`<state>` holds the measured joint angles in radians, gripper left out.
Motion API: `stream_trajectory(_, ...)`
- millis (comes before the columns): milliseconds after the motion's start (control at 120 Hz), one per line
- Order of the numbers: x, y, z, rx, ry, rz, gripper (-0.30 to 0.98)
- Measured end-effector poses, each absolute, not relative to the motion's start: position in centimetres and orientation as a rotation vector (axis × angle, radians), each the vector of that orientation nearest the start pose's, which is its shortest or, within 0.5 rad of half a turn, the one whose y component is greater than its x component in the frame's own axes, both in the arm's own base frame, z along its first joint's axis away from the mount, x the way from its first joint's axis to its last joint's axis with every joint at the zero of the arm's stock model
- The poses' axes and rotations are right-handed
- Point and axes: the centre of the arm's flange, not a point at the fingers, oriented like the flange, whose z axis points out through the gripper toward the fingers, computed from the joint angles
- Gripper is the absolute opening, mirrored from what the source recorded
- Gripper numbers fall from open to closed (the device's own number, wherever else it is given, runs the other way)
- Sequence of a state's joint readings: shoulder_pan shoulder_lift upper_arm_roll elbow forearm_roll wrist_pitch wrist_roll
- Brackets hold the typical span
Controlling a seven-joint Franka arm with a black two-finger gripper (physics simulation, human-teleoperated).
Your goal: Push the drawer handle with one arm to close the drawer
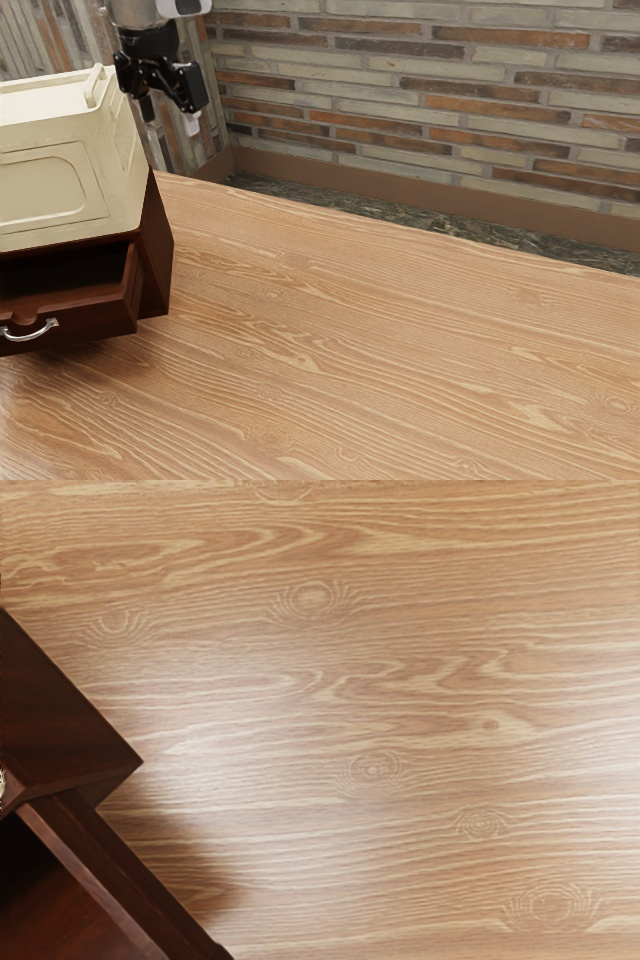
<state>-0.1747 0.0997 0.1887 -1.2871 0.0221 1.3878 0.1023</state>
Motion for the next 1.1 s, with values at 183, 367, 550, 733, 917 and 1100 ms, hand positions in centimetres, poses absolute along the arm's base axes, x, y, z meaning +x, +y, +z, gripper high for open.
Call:
stream_trajectory(183,55.5,0.2,68.5,-3.105,0.147,-0.021,0.69)
stream_trajectory(367,45.2,-0.3,66.7,-3.138,0.191,0.058,0.69)
stream_trajectory(550,34.4,0.9,61.7,-3.179,0.083,0.129,0.5)
stream_trajectory(733,27.9,0.1,58.5,-3.168,-0.207,0.139,0.14)
stream_trajectory(917,23.9,1.2,56.4,-3.076,-0.578,0.085,-0.02)
stream_trajectory(1100,25.5,8.6,50.5,-3.077,-0.876,0.205,-0.07)
